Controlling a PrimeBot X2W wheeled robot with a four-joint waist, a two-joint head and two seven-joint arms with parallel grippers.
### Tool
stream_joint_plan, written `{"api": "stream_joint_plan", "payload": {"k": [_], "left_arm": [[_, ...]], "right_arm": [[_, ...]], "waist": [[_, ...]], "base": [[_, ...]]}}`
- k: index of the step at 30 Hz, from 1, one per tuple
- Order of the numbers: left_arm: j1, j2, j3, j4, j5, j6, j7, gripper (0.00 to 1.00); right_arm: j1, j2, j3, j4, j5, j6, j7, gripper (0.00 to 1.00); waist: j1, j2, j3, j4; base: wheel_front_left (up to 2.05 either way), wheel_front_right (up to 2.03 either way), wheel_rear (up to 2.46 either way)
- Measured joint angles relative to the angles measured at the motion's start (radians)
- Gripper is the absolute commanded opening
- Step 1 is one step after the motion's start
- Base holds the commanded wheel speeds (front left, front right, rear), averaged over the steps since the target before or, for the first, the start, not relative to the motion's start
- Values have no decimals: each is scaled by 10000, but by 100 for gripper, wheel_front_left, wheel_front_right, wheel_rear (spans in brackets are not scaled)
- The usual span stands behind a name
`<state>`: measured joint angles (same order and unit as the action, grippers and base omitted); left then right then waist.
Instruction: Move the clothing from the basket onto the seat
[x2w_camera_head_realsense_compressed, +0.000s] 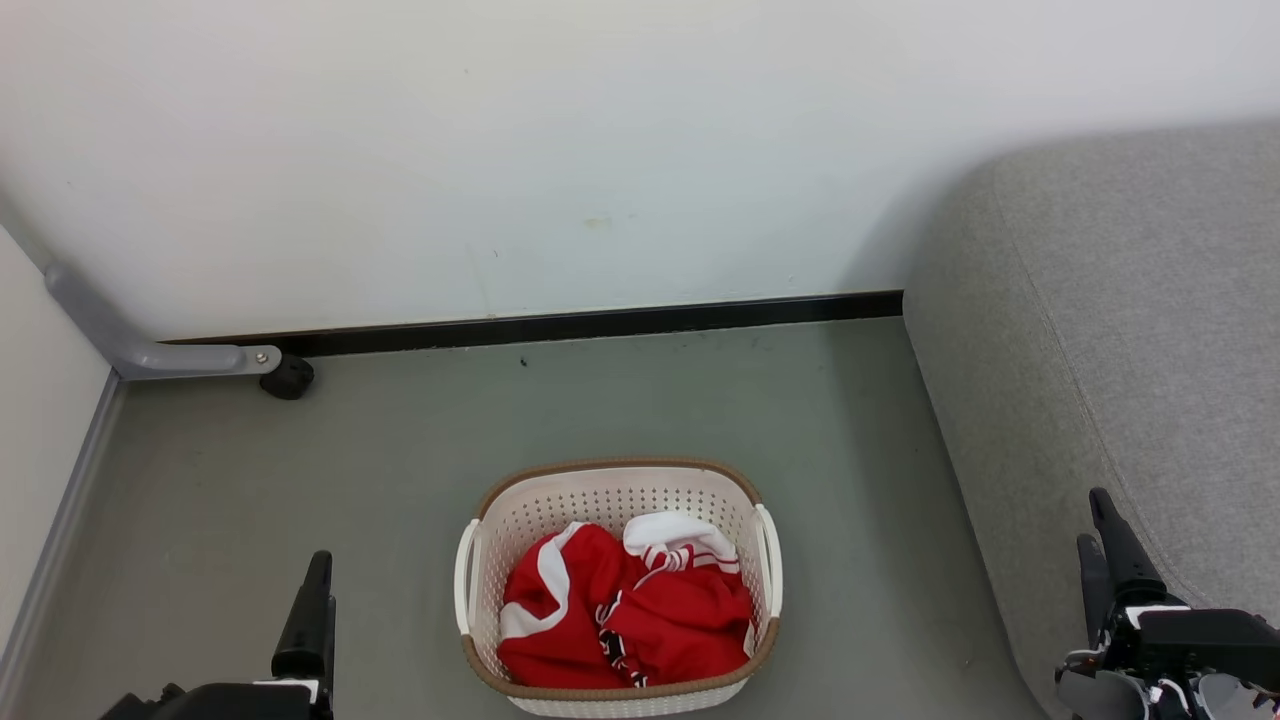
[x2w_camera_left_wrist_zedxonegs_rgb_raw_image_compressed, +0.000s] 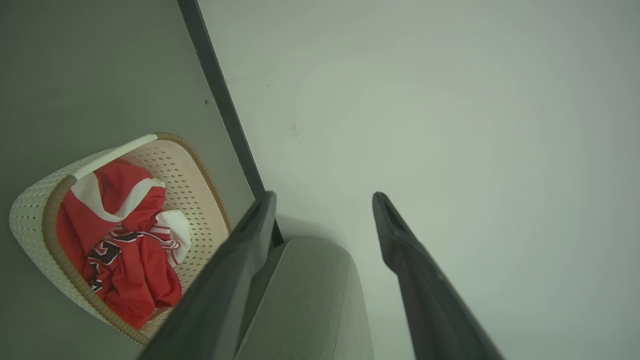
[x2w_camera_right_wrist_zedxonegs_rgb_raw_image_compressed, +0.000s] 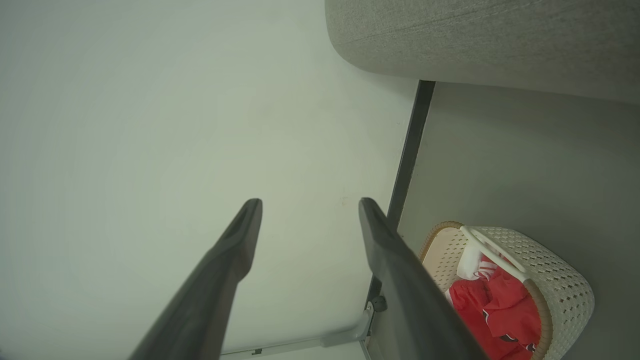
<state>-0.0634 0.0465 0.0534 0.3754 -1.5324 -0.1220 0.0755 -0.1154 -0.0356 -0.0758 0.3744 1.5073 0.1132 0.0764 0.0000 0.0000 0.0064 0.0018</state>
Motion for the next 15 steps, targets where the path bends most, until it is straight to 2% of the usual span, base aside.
{"api": "stream_joint_plan", "payload": {"k": [15], "left_arm": [[-481,575,-857,397,1590,0,-788,100]], "right_arm": [[-615,-497,1091,512,-1684,8,-654,100]], "waist": [[0,0,22,2]], "base": [[0,0,0]]}}
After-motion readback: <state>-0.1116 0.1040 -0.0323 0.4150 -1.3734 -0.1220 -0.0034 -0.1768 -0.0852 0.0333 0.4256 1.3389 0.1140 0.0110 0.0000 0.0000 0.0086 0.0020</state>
